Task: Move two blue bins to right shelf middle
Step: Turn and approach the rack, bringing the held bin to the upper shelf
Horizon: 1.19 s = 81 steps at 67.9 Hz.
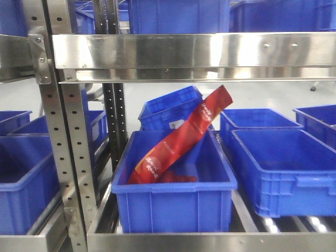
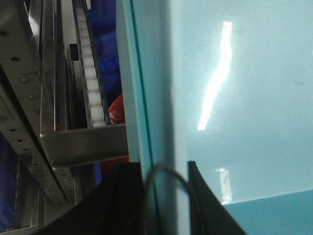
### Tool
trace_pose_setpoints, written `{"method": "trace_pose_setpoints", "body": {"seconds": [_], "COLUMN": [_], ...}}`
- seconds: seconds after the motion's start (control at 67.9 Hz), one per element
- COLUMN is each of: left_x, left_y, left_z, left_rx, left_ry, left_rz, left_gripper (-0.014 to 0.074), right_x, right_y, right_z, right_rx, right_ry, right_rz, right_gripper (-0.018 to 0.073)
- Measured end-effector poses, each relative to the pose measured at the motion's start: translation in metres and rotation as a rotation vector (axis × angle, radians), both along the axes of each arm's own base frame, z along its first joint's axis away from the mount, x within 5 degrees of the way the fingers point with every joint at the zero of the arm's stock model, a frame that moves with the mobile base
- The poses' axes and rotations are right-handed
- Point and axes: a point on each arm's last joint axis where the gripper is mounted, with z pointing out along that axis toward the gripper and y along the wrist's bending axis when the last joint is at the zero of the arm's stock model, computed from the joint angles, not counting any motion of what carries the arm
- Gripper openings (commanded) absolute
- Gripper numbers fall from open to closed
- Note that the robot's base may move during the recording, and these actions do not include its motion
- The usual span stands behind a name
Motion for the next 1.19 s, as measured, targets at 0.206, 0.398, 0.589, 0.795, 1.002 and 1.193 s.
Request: {"method": "trace_pose_setpoints", "body": {"seconds": [0.206,0.398,0.589,0.795,1.002,1.193], "left_x": [0.0000,0.0000,0.0001,0.0001,0.0001,0.0001], "left_y": [0.0000,0.0000,0.0000,0.0000,0.0000,0.0000], "left_z": [0.0000,0.0000,0.0001,0.0001,0.0001,0.0001], "left_rx": [0.000,0.000,-0.001,-0.001,-0.001,-0.001], "left_ry": [0.000,0.000,-0.002,-0.002,-0.002,-0.002], "left_rz": [0.000,0.000,0.000,0.000,0.000,0.000], "left_gripper": [-0.0111,-0.0111,-0.0111,-0.0111,-0.0111,-0.0111], "right_x": [0.0006,0.0006,0.0006,0.0006,0.0006,0.0006], "right_y": [0.0002,0.0002,0.0002,0.0002,0.0002,0.0002], "right_z": [-0.0005,-0.0005,-0.0005,-0.0005,-0.0005,-0.0005], "right_rx": [0.001,0.001,0.001,0.001,0.001,0.001], "right_ry": [0.002,0.002,0.002,0.002,0.002,0.002], "right_rz": [-0.001,-0.001,-0.001,-0.001,-0.001,-0.001], "right_gripper": [-0.0154,-0.0154,-0.0154,-0.0154,-0.0154,-0.0154]}}
